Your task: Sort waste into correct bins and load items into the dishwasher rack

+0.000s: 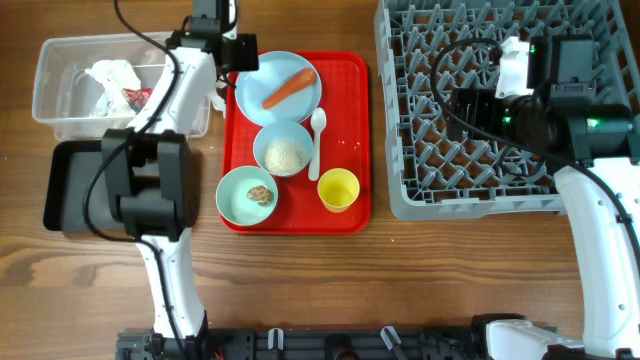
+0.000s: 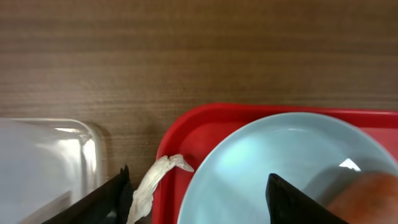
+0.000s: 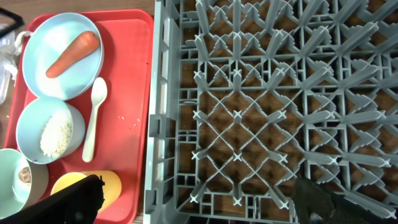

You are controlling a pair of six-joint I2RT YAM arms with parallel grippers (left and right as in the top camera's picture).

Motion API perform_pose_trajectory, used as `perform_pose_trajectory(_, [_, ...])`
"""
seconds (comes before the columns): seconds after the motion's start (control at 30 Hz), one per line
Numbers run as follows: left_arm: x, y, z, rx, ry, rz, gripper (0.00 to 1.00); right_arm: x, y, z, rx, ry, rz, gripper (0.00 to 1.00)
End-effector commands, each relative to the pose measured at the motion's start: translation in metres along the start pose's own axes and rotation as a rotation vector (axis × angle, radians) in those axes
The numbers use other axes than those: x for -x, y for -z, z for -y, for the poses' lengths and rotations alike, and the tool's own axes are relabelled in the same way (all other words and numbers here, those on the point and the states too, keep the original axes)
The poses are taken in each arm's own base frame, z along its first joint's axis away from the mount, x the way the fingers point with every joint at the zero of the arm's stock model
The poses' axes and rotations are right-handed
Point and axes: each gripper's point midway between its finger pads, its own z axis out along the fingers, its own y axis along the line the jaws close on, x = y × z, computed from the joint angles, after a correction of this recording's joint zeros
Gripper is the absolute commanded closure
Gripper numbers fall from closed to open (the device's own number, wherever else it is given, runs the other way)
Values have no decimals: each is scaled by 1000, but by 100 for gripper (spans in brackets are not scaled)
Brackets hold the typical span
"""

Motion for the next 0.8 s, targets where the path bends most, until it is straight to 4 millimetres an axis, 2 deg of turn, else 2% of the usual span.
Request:
perform_pose_trajectory(0.0, [-8, -14, -10, 47, -6, -15, 35, 4, 1, -2, 15, -17, 8, 0])
perform_pose_trajectory(0.23, [0, -15, -16, 86, -6, 18, 39, 4, 1, -2, 15, -16, 8, 0])
perform_pose_trajectory(0.5, [-16, -35, -18, 91, -8, -24, 39, 4, 1, -2, 15, -14, 8, 0])
perform_pose_trajectory(0.77, [-13, -36, -17, 89, -4, -11, 54, 5, 1, -2, 15, -14, 9, 0])
